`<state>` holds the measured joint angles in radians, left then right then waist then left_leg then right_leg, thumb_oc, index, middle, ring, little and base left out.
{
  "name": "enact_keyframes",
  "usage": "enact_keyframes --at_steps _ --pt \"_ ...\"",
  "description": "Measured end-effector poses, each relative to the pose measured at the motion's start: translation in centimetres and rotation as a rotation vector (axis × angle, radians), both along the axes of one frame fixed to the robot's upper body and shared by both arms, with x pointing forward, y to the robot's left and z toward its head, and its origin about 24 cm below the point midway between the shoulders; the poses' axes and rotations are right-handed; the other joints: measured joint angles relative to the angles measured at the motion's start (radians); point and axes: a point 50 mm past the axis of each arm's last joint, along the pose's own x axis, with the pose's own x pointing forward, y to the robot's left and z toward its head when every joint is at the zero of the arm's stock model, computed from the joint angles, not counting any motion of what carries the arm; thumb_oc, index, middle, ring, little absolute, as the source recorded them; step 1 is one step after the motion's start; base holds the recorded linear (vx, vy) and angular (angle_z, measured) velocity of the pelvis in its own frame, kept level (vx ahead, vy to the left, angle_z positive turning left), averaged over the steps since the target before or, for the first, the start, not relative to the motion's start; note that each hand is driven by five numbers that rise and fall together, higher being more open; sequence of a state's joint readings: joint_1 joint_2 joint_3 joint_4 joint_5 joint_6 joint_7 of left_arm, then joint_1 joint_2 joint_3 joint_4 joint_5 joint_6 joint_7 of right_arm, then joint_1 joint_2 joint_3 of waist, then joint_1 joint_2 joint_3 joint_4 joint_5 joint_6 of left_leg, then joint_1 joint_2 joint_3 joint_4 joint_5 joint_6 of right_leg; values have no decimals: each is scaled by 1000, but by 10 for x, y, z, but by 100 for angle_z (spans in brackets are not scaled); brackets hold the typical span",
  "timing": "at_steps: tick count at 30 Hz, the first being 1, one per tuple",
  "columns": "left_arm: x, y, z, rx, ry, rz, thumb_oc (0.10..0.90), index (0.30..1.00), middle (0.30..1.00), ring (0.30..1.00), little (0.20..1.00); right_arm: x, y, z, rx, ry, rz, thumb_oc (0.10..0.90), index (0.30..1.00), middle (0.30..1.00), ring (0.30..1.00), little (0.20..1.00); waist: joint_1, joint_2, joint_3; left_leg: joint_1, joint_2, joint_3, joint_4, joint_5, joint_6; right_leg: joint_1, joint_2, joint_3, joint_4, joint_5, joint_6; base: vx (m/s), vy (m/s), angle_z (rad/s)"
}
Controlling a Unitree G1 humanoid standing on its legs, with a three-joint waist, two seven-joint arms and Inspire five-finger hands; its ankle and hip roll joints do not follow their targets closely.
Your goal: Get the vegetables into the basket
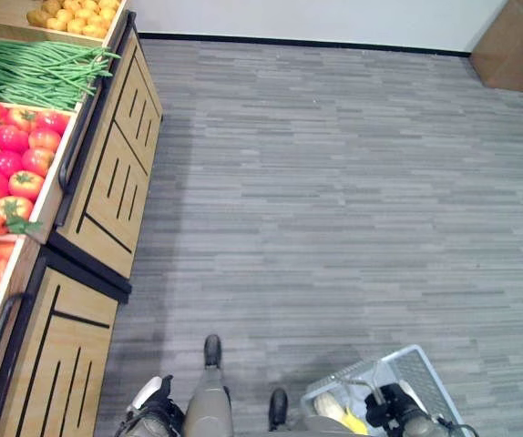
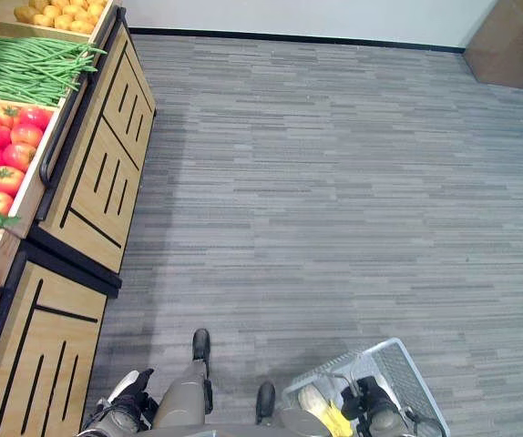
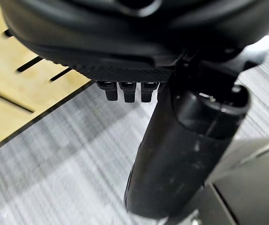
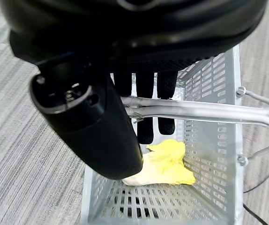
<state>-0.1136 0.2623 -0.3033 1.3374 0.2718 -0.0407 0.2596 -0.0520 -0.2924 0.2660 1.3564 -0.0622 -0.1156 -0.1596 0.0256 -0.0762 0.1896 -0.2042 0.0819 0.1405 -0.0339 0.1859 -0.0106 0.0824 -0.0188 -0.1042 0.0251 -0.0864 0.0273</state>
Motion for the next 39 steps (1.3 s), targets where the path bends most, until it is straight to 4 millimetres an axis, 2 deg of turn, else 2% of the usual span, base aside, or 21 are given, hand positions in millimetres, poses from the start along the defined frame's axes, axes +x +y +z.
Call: enact_keyframes --at_steps 2,5,6,8,11,13,15,16,19,21,23,26,27,29,31,33,34,35,37,38,39 --pt "1 3 1 14 0 -22 900 1000 1000 1000 1000 -4 2 -1 6 10 -7 400 300 300 300 300 -3 -2 -13 32 -25 8 10 -35 38 -34 -34 1 132 -18 20 179 209 2" --pt "14 11 8 43 -38 -66 900 1000 1000 1000 1000 -2 7 -2 19 -1 -1 400 300 300 300 300 -1 -26 -50 40 -81 8 42 -96 82 -122 -103 22 351 -73 63 161 245 12" --pt "19 13 11 50 -51 -72 900 1000 1000 1000 1000 3 9 -1 25 -13 4 400 300 300 300 300 5 -34 -54 41 -100 8 54 -114 103 -141 -117 39 392 -38 70 135 208 13" --pt "26 13 13 54 -66 -82 900 1000 1000 1000 1000 18 11 2 22 -42 16 400 300 300 300 300 9 -33 -55 60 -130 9 56 -131 126 -209 -144 68 553 6 116 142 184 13" --pt "26 16 14 60 -63 -80 900 1000 1000 1000 1000 36 17 6 30 -93 63 400 300 300 300 300 11 -32 -52 90 -144 -13 58 -165 154 -275 -140 120 703 51 121 180 124 17" --pt "25 15 13 57 -58 -77 900 1000 1000 1000 1000 47 21 10 37 -134 91 400 300 300 300 300 16 -20 -43 116 -143 -26 48 -185 173 -312 -124 114 728 16 112 223 34 2" --pt "19 15 10 54 -29 -62 900 1000 1000 1000 1000 57 23 15 43 -189 115 400 300 300 300 300 6 5 -26 149 -135 -53 32 -191 174 -344 -86 93 653 -34 83 220 -36 22" --pt "17 15 9 53 -22 -53 900 1000 1000 1000 1000 59 22 16 35 -199 113 400 300 300 300 300 1 9 -24 157 -135 -62 28 -193 174 -351 -75 92 595 -43 84 188 -74 39" --pt "8 18 7 59 5 -34 900 1000 1000 1000 1000 62 11 20 -1 -198 129 400 300 300 300 300 -7 -4 -23 184 -147 -127 27 -206 118 -415 -59 105 256 0 104 371 -163 70" --pt "3 21 6 67 28 -22 900 1000 1000 1000 1000 60 11 19 -3 -192 127 400 300 300 300 300 -19 -19 -19 208 -148 -176 25 -217 100 -413 -56 152 20 101 101 354 -161 74" --pt "-4 24 5 67 42 -1 900 1000 1000 1000 1000 55 11 17 0 -177 123 400 300 300 300 300 -32 -31 -17 236 -150 -230 32 -247 79 -406 -70 179 -98 189 92 297 -157 81" --pt "-18 26 2 59 69 14 900 1000 1000 1000 1000 37 14 9 20 -121 110 400 300 300 300 300 -40 -65 -33 308 -146 -326 32 -301 45 -367 -87 163 -4 214 78 276 -249 104" --pt "-17 15 -1 25 61 14 900 1000 1000 1000 1000 37 14 9 22 -110 112 400 300 300 300 300 -23 -28 -35 316 -84 -340 50 -330 6 -355 -37 130 9 259 27 342 -370 88" --pt "-16 8 -3 -15 46 57 900 1000 1000 1000 1000 52 14 13 20 -136 126 400 300 300 300 300 -16 3 -29 269 -50 -339 125 -330 -8 -340 -10 81 2 266 -8 244 -317 56" --pt "-12 4 -3 -44 21 116 900 1000 1000 1000 1000 59 12 16 17 -147 130 400 300 300 300 300 -13 3 -29 217 -41 -359 221 -308 -45 -311 -6 36 -5 246 -36 149 -256 63" --pt "-8 4 -2 -52 4 132 900 1000 1000 1000 1000 55 8 16 11 -135 127 400 300 300 300 300 -11 3 -29 212 -20 -392 241 -268 -106 -271 1 -20 -8 214 -61 99 -194 80" --pt "-4 3 -1 -54 -7 128 900 1000 1000 1000 1000 53 6 16 5 -129 122 400 300 300 300 300 -14 3 -29 206 -13 -394 240 -249 -121 -263 2 -48 -6 198 -67 76 -162 138" --pt "11 1 3 -60 -52 113 900 1000 1000 1000 1000 47 -1 15 -11 -111 107 400 300 300 300 300 -26 3 -27 165 8 -337 252 -214 -129 -253 -4 -128 -8 174 -85 43 -126 143" --pt "17 2 6 -53 -70 114 900 1000 1000 1000 1000 43 -5 14 -25 -92 95 400 300 300 300 300 -39 1 -25 144 23 -254 263 -219 -132 -248 -3 -160 -12 166 -95 2 -73 97" --pt "16 5 6 -50 -71 122 900 1000 1000 1000 1000 43 -8 16 -31 -101 86 400 300 300 300 300 -40 1 -19 140 47 -139 248 -224 -124 -238 -4 -191 -26 164 -99 36 -20 58" --pt "18 6 7 -38 -70 116 900 1000 1000 1000 1000 42 -10 16 -37 -103 78 400 300 300 300 300 -57 3 -14 132 70 -61 242 -222 -123 -226 -3 -215 -39 165 -101 51 15 98"
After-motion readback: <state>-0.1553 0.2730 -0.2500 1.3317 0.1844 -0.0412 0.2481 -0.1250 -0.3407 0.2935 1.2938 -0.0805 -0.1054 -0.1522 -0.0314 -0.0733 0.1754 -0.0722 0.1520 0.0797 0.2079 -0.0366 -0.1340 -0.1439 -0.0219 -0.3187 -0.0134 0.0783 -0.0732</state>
